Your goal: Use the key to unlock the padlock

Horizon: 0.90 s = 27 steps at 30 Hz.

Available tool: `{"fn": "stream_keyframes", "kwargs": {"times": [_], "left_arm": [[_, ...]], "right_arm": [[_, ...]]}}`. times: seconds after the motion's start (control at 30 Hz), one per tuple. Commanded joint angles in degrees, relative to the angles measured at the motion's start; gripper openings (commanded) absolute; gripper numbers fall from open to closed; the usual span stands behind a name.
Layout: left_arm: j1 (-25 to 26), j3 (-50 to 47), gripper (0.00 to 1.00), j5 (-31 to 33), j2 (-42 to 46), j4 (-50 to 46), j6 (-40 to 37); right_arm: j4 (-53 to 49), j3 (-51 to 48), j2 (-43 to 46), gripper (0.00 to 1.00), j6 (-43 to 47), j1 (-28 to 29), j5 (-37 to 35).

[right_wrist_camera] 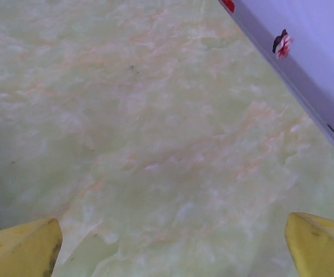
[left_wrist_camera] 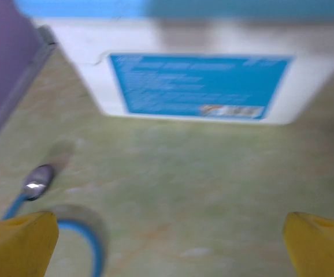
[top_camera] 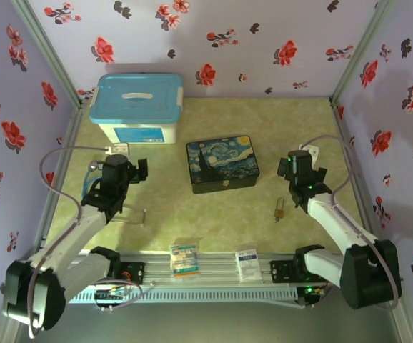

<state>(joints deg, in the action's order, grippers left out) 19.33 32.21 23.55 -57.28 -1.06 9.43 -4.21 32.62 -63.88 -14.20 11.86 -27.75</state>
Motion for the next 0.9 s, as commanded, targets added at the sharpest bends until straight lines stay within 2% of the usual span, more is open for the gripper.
{"fn": "stream_keyframes", "kwargs": {"times": [0.0,0.07,0.2,0.27,0.37,0.43,0.5,0.57,0.6,0.63,0.7,0.77,0.8,0.87], "left_arm": [[-4.76,-3.6,1.0,5.45,-5.06,12.49,-10.16],[-8.71,-6.39,1.0,3.4,-7.71,19.31,-9.23],[-15.5,-14.07,1.0,-5.47,-14.66,41.71,-5.92],[-16.61,-13.52,1.0,-9.05,-17.09,44.38,-5.28],[-17.2,-12.23,1.0,-11.42,-21.12,47.53,-7.23],[-18.23,-13.56,1.0,-11.58,-27.08,56.23,-6.88],[-18.5,-14.74,1.0,-11.65,-32.22,64.12,-7.22],[-18.45,-13.96,1.0,-11.78,-30.17,58.51,-6.62],[-18.45,-13.47,1.0,-11.69,-31.33,59.6,-7.07],[-18.45,-12.4,1.0,-11.63,-31.32,57.34,-6.84],[-18.5,-9.93,1.0,-11.84,-31.41,53.02,-7.2],[-18.61,-10.05,1.0,-12.28,-31.33,53.06,-7.16],[-18.56,-10.09,1.0,-12.3,-31.25,52.92,-7.15],[-18.55,-10.06,1.0,-12.22,-31.23,53.0,-7.23]], "right_arm": [[15.43,-4.56,-1.41,0.99,6.95,-3.17,-2.87],[22.76,-8.96,-1.27,0.99,5.99,-6.18,0.98],[49.64,-20.11,-5.26,0.99,1.92,-11.37,8.19],[51.43,-19.65,-6.62,0.99,3.33,-11.42,12.51],[53.4,-16.91,-11.61,0.99,5.15,-11.42,11.9],[56.52,-16.55,-14.73,0.99,5.14,-11.42,9.09],[60.88,-16.93,-19.43,0.99,5.76,-11.51,10.8],[68.08,-17.81,-24.99,0.99,7.43,-11.33,13.3],[72.51,-17.66,-27.72,0.99,7.69,-11.24,12.8],[70.01,-16.42,-27.65,0.99,7.4,-11.24,12.4],[51.96,-10.39,-23.99,0.99,5.91,-10.86,10.27],[59.68,-12.01,-26.51,0.99,8.11,-9.66,9.17],[60.12,-12.12,-26.61,0.99,8.05,-9.66,8.98],[54.52,-10.98,-24.65,0.99,7.39,-9.66,8.96]]}}
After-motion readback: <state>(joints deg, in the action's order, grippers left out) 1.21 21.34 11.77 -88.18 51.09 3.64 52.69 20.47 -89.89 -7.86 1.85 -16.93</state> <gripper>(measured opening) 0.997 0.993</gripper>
